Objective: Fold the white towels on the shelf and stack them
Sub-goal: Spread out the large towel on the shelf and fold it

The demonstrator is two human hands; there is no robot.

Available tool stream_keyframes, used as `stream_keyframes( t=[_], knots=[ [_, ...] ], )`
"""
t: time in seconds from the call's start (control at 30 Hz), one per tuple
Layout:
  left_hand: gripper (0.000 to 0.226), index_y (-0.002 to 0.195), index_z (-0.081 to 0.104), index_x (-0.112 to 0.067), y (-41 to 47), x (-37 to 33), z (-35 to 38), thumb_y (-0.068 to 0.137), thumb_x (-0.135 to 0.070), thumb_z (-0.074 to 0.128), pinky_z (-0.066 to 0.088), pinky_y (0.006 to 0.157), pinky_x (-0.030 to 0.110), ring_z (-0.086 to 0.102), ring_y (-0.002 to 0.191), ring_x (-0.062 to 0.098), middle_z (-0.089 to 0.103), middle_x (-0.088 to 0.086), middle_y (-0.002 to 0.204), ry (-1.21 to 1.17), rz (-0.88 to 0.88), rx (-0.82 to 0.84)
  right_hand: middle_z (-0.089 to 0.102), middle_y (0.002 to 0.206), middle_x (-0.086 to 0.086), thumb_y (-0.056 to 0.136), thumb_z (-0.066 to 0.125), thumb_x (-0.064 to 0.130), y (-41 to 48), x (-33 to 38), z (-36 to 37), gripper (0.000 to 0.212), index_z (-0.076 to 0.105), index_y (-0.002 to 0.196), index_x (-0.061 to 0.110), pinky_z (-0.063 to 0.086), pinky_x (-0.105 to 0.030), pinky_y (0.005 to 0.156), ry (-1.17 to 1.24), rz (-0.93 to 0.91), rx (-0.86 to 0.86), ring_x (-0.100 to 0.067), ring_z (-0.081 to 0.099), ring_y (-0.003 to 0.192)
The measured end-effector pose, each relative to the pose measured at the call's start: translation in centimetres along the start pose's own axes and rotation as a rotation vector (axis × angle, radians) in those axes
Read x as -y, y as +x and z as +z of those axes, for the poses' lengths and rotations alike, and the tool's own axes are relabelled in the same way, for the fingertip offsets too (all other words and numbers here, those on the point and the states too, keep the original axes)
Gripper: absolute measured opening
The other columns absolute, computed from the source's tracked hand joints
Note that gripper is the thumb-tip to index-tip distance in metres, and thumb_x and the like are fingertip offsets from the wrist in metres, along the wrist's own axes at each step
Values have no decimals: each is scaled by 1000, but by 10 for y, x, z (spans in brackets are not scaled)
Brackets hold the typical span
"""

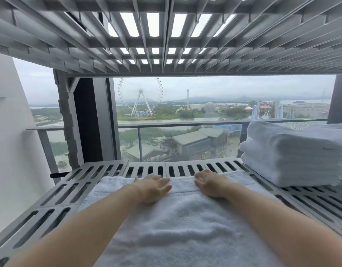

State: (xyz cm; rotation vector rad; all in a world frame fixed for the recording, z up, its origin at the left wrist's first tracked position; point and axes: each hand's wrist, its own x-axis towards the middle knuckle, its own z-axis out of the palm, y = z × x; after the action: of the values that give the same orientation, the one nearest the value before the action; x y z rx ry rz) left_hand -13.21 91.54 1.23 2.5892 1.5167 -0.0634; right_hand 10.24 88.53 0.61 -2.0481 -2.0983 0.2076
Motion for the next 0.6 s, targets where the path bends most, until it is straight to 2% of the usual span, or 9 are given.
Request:
stream_keyframes(
  t=[0.07,0.13,0.2,0.3,0.47,0.6],
  knots=[
    [54,144,30,-31,11,-7,2,96,-54,28,14,115,55,23,141,18,28,-3,152,-43,24,-115,44,136,-2,94,36,36,6,2,4,36,50,125,25,30,-42,107,63,20,-101,-22,44,124],
    [42,131,47,-25,18,-10,7,95,-45,42,32,109,43,40,128,16,45,-2,140,-149,51,-264,48,130,-1,91,42,36,7,-1,8,31,54,118,27,33,-38,105,120,32,-163,-21,49,118],
    [34,120,53,-24,21,-7,12,91,-40,52,37,104,35,47,119,13,52,-4,130,-231,76,-385,50,126,-1,89,47,37,9,-5,12,29,55,115,25,35,-36,103,148,27,-207,-20,50,114],
    [31,115,54,-19,23,0,17,90,-37,55,38,101,29,49,113,14,56,-2,121,-262,63,-486,49,123,-1,88,52,36,10,-6,14,28,55,111,21,36,-35,103,170,7,-278,-19,47,114],
    [24,113,56,-15,25,0,18,93,-28,50,36,101,31,49,113,17,56,1,118,-245,26,-535,50,109,-5,92,54,32,10,-7,15,24,61,100,10,38,-30,96,187,-1,-448,-22,48,108],
    [21,107,61,-22,18,-9,17,94,-29,46,26,107,54,46,113,15,54,-6,114,-58,-68,-628,52,105,-4,90,58,31,6,-7,16,23,65,99,11,40,-31,94,117,-11,-525,-21,49,105]
  ],
)
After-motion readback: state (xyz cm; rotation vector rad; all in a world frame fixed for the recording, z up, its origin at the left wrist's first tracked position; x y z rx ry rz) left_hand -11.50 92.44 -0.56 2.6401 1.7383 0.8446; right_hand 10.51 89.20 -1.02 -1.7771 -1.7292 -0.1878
